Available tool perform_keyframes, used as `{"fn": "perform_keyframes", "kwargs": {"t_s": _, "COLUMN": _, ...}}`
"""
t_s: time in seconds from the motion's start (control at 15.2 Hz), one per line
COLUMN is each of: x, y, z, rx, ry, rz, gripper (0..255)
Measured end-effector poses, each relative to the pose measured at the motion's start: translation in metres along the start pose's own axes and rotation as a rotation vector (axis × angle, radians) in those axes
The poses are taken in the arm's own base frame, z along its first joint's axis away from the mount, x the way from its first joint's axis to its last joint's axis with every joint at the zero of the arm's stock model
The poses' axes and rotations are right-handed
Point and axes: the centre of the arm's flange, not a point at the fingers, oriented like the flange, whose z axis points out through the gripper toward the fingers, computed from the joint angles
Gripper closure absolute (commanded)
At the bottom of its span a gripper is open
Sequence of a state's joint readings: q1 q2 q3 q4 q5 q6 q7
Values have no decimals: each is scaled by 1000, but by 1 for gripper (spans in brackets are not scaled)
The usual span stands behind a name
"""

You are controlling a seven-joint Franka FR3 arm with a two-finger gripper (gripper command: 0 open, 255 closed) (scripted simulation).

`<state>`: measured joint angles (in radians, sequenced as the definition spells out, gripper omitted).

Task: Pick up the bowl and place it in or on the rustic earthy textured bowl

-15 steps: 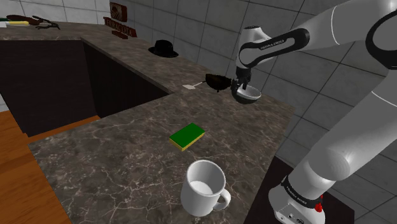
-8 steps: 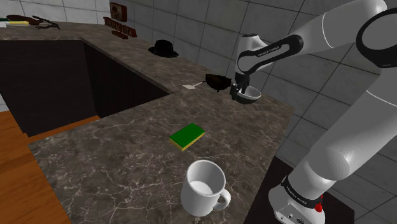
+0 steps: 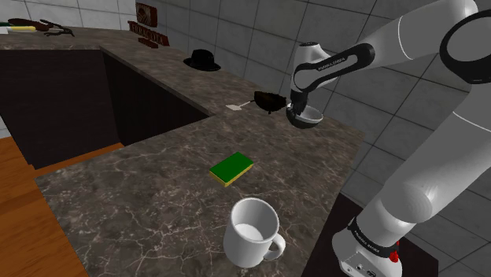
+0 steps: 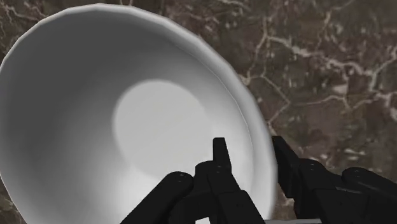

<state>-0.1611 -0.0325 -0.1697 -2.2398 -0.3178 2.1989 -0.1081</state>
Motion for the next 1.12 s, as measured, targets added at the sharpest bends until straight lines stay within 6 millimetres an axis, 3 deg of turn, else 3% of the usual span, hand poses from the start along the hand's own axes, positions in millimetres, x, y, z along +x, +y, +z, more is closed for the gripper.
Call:
{"fn": "perform_keyframes", "kwargs": {"t_s": 0.59, "x": 0, "y": 0, "z": -2, "rx": 0, "ry": -1, "rz": 0, "gripper": 255}}
{"fn": "perform_keyframes", "kwargs": {"t_s": 1.12, "x": -1, "y": 9, "z": -40, "rx": 0, "ry": 0, "rz": 0, "gripper": 255}}
